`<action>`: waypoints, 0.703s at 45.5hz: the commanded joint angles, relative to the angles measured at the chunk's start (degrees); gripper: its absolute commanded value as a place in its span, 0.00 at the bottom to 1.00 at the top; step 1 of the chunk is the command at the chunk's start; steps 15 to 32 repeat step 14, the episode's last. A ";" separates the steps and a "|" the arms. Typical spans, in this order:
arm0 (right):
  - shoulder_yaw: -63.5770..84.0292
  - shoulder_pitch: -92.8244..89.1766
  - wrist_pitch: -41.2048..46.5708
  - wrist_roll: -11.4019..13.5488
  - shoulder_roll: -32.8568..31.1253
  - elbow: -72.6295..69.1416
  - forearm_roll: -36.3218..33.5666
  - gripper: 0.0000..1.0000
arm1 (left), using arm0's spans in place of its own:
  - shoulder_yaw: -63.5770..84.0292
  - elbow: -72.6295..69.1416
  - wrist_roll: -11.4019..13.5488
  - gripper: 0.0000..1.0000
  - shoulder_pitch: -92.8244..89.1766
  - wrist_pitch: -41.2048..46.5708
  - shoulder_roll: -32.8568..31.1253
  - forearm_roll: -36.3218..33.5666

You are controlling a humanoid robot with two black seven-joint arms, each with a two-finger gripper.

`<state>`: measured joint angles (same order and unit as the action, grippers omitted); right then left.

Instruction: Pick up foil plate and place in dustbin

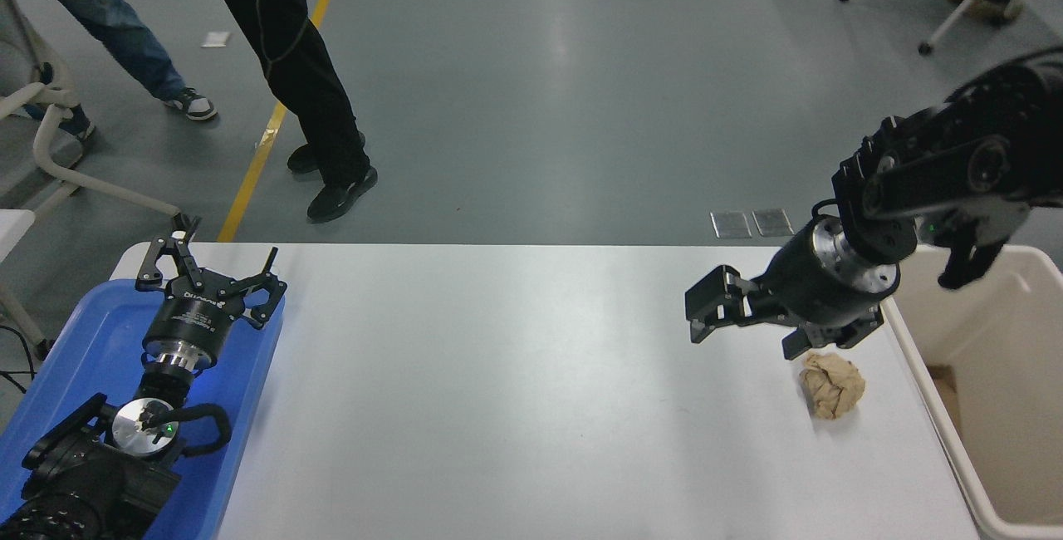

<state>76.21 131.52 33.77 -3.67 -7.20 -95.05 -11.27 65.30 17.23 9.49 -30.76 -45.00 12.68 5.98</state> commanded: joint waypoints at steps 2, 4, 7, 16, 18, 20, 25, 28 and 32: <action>-0.10 4.97 6.05 5.78 -1.06 -1.45 -4.12 1.00 | 0.09 0.00 0.00 0.99 0.00 0.00 -0.02 0.08; -0.10 5.32 6.13 5.95 -1.23 -1.45 -4.12 1.00 | 0.00 0.00 0.00 0.99 0.00 0.00 0.06 0.08; -0.19 6.02 6.22 6.57 -1.32 -1.45 -4.03 1.00 | 0.09 0.00 0.00 0.99 0.00 0.00 -0.02 0.00; -0.54 6.20 6.31 6.83 -1.41 -1.45 -4.03 1.00 | 0.09 0.00 0.00 0.99 0.00 0.00 -0.02 0.08; -0.54 6.20 6.31 6.83 -1.41 -1.45 -4.03 1.00 | 0.09 0.00 0.00 0.99 0.00 0.00 -0.02 0.08; -0.54 6.20 6.31 6.83 -1.41 -1.45 -4.03 1.00 | 0.09 0.00 0.00 0.99 0.00 0.00 -0.02 0.08; -0.54 6.20 6.31 6.83 -1.41 -1.45 -4.03 1.00 | 0.09 0.00 0.00 0.99 0.00 0.00 -0.02 0.08; -0.54 6.20 6.31 6.83 -1.41 -1.45 -4.03 1.00 | 0.09 0.00 0.00 0.99 0.00 0.00 -0.02 0.08; -0.54 6.20 6.31 6.83 -1.41 -1.45 -4.03 1.00 | 0.09 0.00 0.00 0.99 0.00 0.00 -0.02 0.08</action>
